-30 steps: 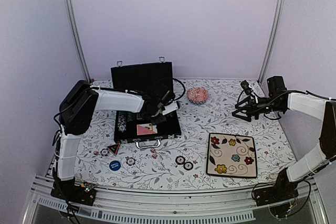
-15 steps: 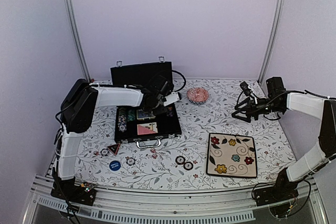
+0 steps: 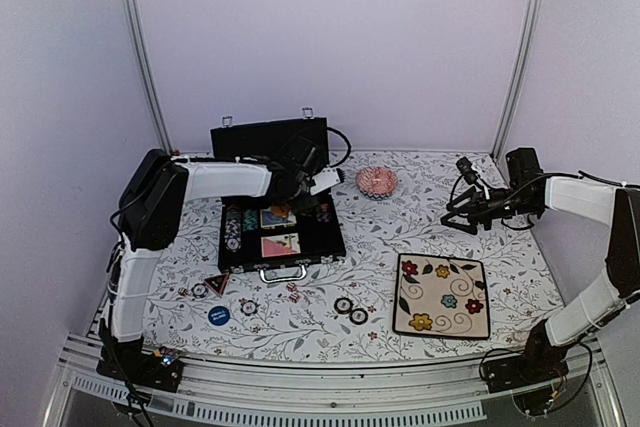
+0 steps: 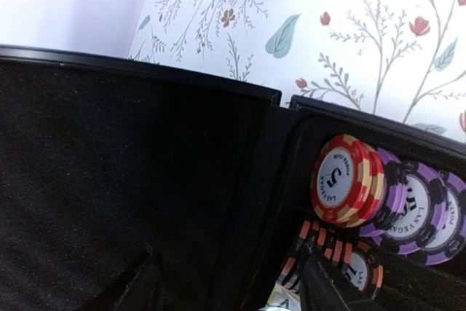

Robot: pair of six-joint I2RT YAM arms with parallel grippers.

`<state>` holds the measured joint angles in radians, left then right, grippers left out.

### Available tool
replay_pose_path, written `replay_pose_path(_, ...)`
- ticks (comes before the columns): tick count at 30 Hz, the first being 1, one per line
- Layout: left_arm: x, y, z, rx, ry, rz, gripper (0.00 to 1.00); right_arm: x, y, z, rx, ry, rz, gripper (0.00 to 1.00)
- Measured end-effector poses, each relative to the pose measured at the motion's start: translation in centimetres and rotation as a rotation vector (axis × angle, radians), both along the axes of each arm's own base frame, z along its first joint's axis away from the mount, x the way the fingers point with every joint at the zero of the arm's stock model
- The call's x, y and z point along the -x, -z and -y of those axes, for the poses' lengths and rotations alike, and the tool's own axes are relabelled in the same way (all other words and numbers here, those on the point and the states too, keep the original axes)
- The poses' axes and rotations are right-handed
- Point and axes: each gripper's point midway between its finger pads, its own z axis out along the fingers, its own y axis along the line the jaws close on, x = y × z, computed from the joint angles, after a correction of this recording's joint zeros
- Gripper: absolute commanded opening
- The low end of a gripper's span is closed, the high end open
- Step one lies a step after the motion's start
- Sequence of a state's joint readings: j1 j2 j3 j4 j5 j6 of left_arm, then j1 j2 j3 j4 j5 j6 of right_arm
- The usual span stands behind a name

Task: Pack up texas hold em set

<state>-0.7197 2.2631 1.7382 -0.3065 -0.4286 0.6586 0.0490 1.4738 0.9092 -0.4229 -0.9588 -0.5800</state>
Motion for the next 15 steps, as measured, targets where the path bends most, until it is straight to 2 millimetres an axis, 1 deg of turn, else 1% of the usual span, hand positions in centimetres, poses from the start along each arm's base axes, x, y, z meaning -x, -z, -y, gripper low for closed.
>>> replay_pose_path(3, 0.4, -0.2, 0.1, 0.009, 0.006, -0.017, 0.65, 0.0, 0.0, 0.0, 0.0, 0.0, -0.002, 0.77)
replay_pose_path(5, 0.9, -0.7, 0.1, 0.031, 0.015, -0.03, 0.67, 0.0, 0.0, 0.0, 0.0, 0.0, -0.002, 0.77)
replay_pose_path(9, 3.2, -3.0, -0.2, 0.093, 0.056, -0.066, 0.69, 0.0, 0.0, 0.0, 0.0, 0.0, -0.004, 0.78)
replay_pose_path(12, 4.2, -4.6, -0.3, 0.119, 0.08, -0.075, 0.69, 0.0, 0.1, 0.0, -0.001, -0.001, -0.005, 0.77)
replay_pose_path(13, 4.3, -4.7, -0.3, 0.122, 0.085, -0.076, 0.69, 0.0, 0.1, 0.0, 0.0, -0.001, -0.006, 0.78)
replay_pose_path(15, 4.6, -4.4, -0.4, 0.113, 0.092, -0.083, 0.69, 0.0, 0.2, 0.0, 0.0, -0.001, -0.009, 0.78)
